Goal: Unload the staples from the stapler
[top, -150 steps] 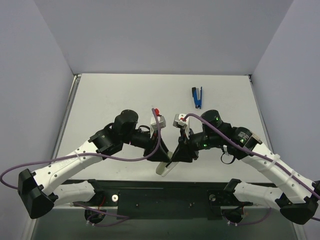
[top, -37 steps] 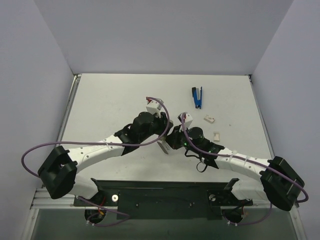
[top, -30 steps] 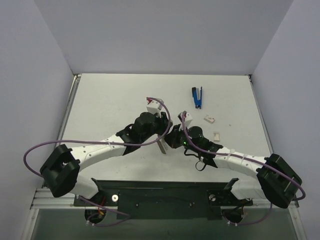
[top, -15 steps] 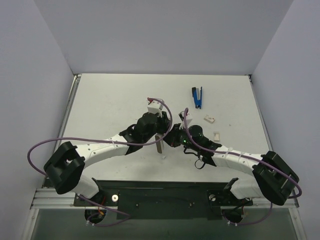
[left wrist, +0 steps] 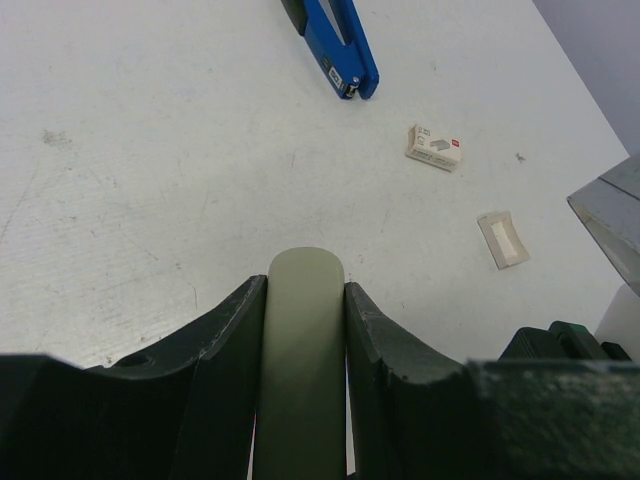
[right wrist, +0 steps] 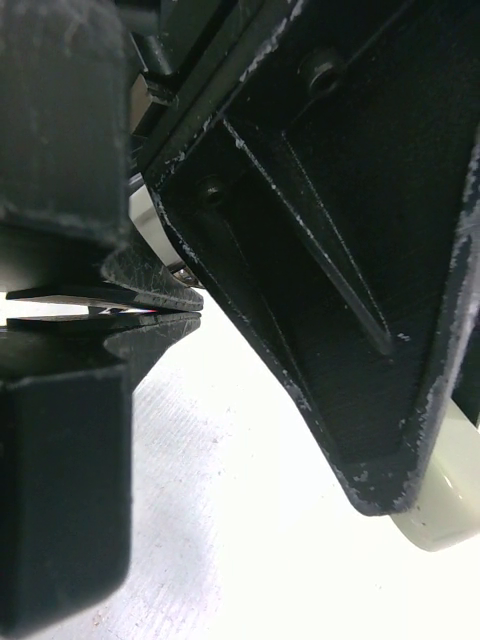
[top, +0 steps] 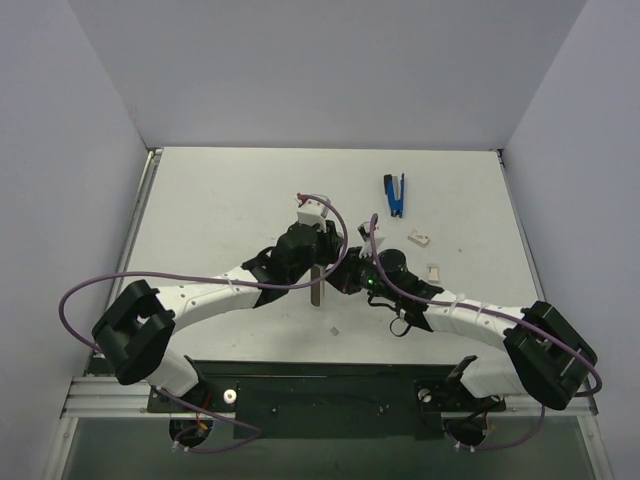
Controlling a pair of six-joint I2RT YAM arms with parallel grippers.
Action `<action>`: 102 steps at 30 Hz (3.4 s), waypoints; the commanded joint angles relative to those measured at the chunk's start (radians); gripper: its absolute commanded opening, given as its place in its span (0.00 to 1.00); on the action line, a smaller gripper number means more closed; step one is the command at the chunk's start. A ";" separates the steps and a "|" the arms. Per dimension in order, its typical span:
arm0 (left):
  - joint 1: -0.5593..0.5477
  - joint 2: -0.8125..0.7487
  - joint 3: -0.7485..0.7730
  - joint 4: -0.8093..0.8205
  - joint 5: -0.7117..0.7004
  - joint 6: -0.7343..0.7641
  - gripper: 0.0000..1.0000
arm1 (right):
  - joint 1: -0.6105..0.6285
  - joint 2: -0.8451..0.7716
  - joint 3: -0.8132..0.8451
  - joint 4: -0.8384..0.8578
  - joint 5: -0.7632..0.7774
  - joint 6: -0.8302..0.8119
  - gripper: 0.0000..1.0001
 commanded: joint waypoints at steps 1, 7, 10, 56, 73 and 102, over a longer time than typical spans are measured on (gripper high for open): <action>-0.009 -0.038 0.061 0.079 0.015 -0.024 0.00 | -0.003 -0.054 0.019 0.098 -0.092 -0.003 0.00; -0.009 -0.101 0.059 0.035 0.061 -0.047 0.00 | -0.036 -0.137 0.036 -0.044 -0.042 -0.078 0.00; -0.009 -0.136 0.051 0.016 0.099 -0.066 0.00 | -0.055 -0.179 0.045 -0.139 0.018 -0.133 0.00; -0.008 -0.478 -0.177 0.139 0.413 -0.118 0.00 | -0.047 -0.381 0.071 -0.169 -0.127 -0.105 0.00; -0.009 -0.403 -0.174 0.182 0.902 -0.115 0.00 | -0.044 -0.458 0.226 -0.216 -0.302 -0.259 0.00; -0.081 -0.470 -0.110 -0.074 0.257 0.077 0.00 | -0.012 -0.541 0.194 -0.523 0.007 -0.354 0.00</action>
